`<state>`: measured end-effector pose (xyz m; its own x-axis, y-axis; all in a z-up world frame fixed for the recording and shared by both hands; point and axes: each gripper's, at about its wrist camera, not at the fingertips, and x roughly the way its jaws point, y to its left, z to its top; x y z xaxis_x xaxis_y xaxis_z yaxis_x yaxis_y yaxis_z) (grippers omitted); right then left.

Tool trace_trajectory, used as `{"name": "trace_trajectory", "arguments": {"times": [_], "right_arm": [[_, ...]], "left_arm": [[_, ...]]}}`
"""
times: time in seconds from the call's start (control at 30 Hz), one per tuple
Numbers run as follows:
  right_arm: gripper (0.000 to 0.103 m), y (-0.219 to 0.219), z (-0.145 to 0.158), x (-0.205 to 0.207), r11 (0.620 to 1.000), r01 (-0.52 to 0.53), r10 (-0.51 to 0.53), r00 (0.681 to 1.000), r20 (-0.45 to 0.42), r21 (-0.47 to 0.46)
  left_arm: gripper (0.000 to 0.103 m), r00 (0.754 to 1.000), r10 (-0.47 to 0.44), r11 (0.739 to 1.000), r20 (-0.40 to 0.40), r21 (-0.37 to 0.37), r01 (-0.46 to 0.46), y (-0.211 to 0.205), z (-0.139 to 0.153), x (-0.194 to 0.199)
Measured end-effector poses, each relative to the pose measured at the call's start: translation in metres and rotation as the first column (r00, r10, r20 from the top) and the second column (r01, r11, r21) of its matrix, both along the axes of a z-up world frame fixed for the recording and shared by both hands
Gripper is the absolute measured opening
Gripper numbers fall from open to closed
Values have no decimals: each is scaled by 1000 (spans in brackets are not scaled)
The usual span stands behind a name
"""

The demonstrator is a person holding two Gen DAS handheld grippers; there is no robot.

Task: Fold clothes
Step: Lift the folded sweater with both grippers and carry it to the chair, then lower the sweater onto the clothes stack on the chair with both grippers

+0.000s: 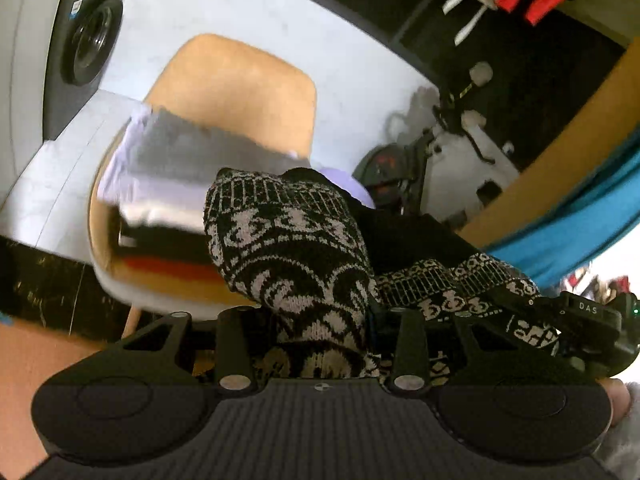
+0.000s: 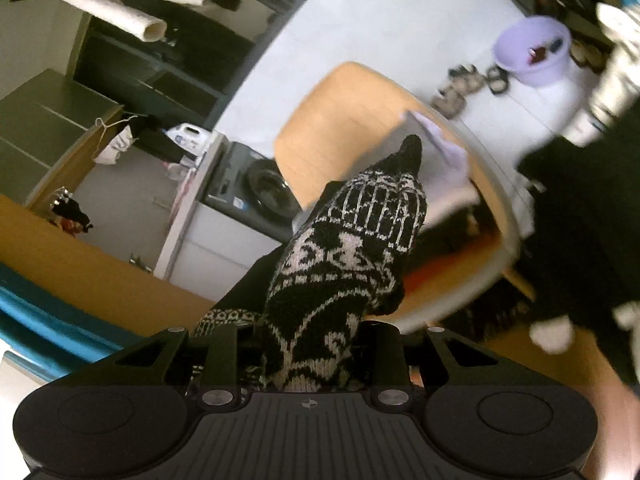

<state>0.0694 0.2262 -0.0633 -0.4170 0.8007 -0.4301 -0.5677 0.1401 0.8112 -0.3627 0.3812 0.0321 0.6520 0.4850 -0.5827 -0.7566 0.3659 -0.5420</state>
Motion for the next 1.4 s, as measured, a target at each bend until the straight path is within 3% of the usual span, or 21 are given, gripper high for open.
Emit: {"name": "trace_trajectory", "arguments": {"times": [0.27, 0.4, 0.57, 0.73, 0.87, 1.03, 1.1, 1.17, 1.23, 1.27, 1.4], "right_arm": [[25, 171, 19, 27, 996, -32, 31, 999, 16, 82], [26, 268, 10, 47, 994, -54, 56, 998, -12, 98], [25, 380, -19, 71, 996, -87, 89, 995, -53, 38], [25, 461, -55, 82, 993, -101, 99, 995, -30, -55], [25, 503, -92, 81, 983, -131, 131, 991, -6, -130], [26, 534, -135, 66, 963, -154, 188, 972, 141, -221], [26, 542, -155, 64, 952, -142, 193, 966, 171, -273], [30, 546, -173, 62, 938, -124, 198, 958, 206, -322], [50, 543, -183, 59, 928, -88, 193, 945, 265, -363], [55, 540, -183, 61, 926, -56, 178, 937, 301, -373], [58, 517, -175, 70, 925, 24, 116, 932, 343, -380]], "left_arm": [[39, 995, 86, 995, 50, 46, -88, 146, 8, -1], [39, 992, 127, 992, 21, 24, -128, 225, 1, 3], [39, 986, 155, 987, -63, -37, -158, 316, -15, 23], [39, 977, 186, 973, -100, -119, -197, 388, -53, 32], [39, 969, 178, 962, -170, -176, -207, 430, -91, 38], [42, 945, 153, 939, -288, -257, -230, 461, -146, 38], [48, 928, 148, 919, -342, -299, -257, 468, -174, 35], [61, 915, 146, 906, -375, -321, -276, 469, -196, 30], [63, 917, 158, 908, -365, -310, -280, 466, -198, 26], [66, 914, 161, 910, -371, -302, -283, 465, -193, 27], [73, 878, 168, 951, -449, -159, -263, 457, -157, 35]]}}
